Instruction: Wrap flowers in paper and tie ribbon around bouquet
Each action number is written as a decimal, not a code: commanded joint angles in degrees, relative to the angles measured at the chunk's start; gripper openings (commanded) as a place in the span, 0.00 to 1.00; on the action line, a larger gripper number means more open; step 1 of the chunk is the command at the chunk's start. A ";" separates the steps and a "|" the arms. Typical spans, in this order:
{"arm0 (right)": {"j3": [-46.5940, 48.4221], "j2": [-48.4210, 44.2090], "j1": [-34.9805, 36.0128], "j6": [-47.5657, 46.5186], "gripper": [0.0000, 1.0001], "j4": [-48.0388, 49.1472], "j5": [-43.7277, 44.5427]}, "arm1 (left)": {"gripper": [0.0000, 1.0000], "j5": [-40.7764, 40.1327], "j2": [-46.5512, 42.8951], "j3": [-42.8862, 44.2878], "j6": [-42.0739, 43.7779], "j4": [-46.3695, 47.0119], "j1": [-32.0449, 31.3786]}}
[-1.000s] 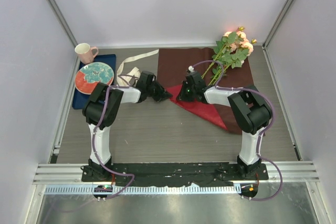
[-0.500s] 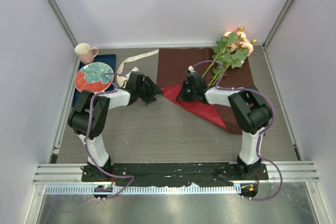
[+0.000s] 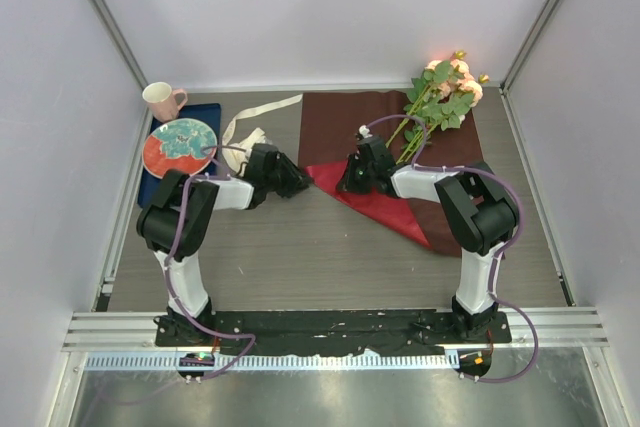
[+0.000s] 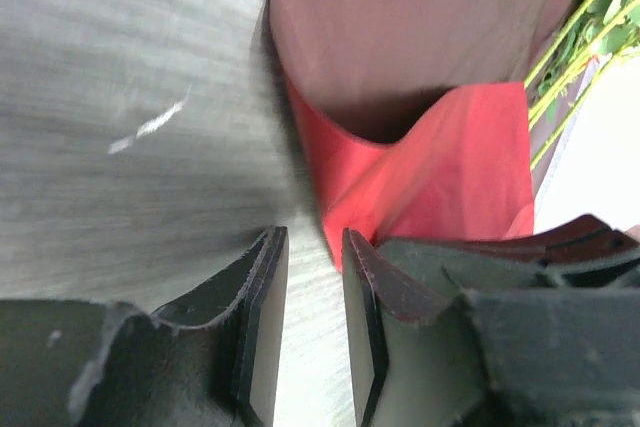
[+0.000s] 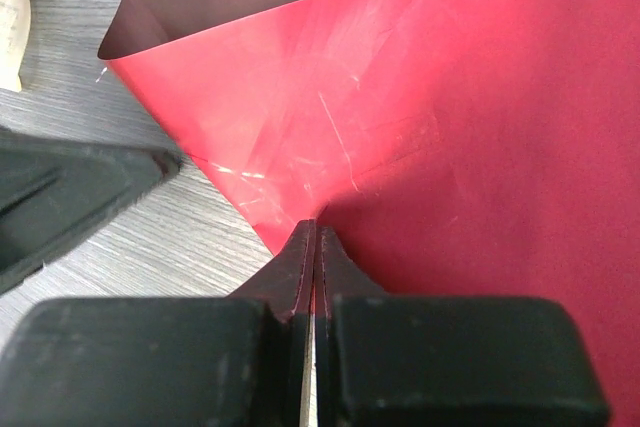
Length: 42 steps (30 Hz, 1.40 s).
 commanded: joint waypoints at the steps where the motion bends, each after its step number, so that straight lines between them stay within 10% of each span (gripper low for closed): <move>1: 0.31 1.54 -0.67 -2.24 0.00 -3.94 1.52 | 0.35 -1.14 -4.88 -6.55 -1.42 3.29 -2.21; 6: 0.75 2.24 -0.67 -2.07 0.00 -3.94 1.26 | 0.31 3.52 -3.13 -3.05 -3.79 6.98 -3.10; 10: 1.19 2.51 -0.67 -1.89 0.00 -3.94 0.56 | 0.00 4.58 3.27 3.18 -4.15 5.33 -2.67; 42: 4.71 4.35 -1.28 -1.72 0.00 -8.42 -0.14 | 0.00 0.62 5.32 -2.95 3.31 -4.87 9.11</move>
